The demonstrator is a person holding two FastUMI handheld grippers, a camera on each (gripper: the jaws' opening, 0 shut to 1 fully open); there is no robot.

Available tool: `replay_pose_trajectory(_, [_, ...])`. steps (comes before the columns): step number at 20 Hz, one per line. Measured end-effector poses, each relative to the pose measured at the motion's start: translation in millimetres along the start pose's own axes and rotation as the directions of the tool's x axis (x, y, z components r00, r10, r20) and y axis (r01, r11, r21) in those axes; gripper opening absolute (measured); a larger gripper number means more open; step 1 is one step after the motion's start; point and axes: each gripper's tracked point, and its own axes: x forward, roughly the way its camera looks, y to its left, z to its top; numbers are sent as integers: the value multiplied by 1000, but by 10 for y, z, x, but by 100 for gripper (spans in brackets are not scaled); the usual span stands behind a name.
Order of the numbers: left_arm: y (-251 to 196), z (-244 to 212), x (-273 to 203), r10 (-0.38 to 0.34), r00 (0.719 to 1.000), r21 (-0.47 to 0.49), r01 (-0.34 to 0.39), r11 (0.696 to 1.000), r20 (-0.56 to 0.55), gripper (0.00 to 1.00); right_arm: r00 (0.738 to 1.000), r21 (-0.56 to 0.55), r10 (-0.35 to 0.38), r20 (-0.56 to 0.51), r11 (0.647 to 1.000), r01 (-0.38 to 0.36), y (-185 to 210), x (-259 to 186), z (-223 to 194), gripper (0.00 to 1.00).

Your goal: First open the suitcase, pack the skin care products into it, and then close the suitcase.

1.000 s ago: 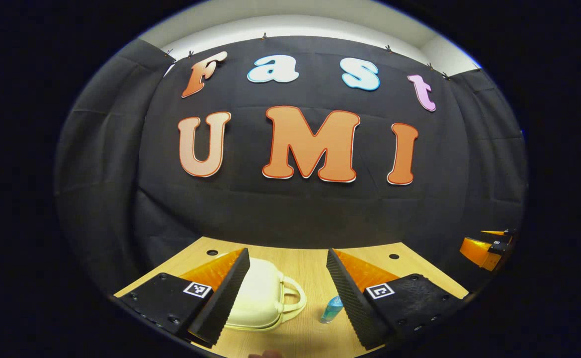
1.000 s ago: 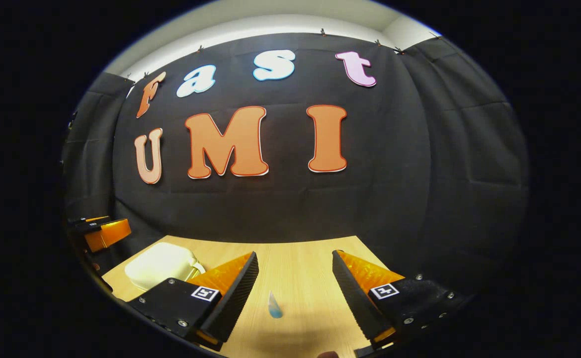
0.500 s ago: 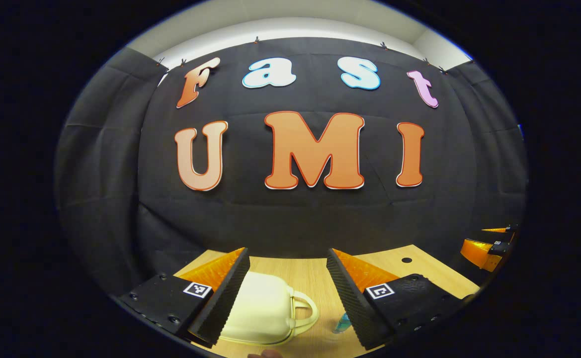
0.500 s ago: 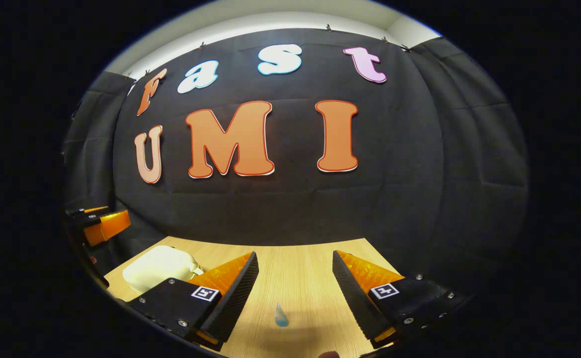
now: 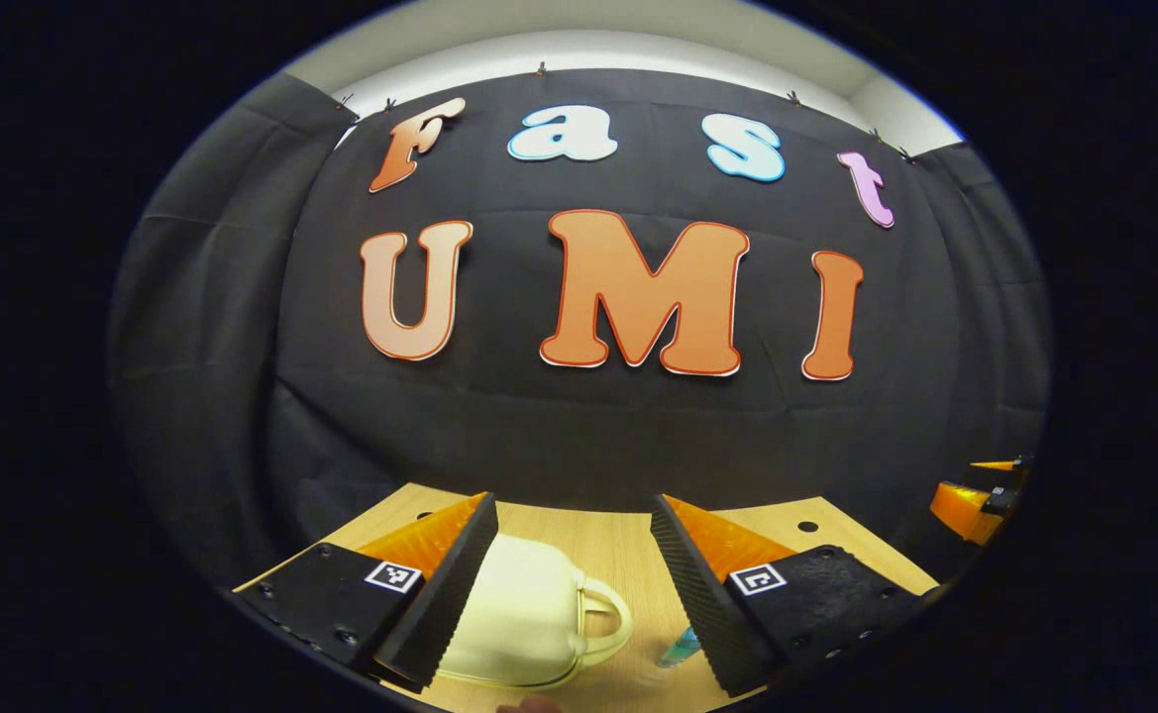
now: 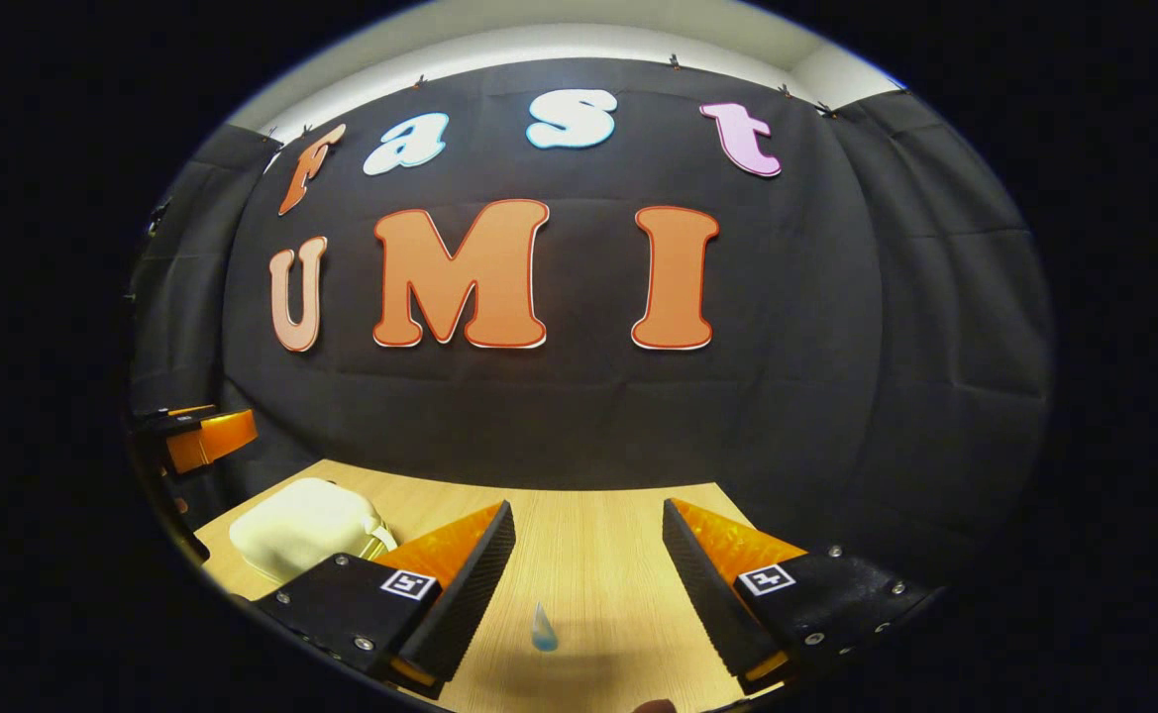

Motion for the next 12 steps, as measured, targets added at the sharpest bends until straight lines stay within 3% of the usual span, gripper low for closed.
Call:
replay_pose_trajectory(3, [11, -68, -9, 10, 1000, 141, -10, 990, 1, 97, 1000, 21, -7, -19, 1000, 7, 1, 7, -86, 95])
replay_pose_trajectory(7, [-164, -358, 45, -13, 999, 326, 27, 945, -44, 98, 999, 26, -16, -47, 1000, 17, -32, -40, -234, 95])
replay_pose_trajectory(10, [-343, -807, 164, -37, 990, 459, 95, 883, -134, 98, 996, 22, -48, -71, 999, 50, -188, -60, -376, 95])
replay_pose_trajectory(12, [-468, -1146, 224, -50, 980, 551, 151, 821, -193, 98, 992, 42, -70, -108, 996, 75, -316, -80, -512, 95])
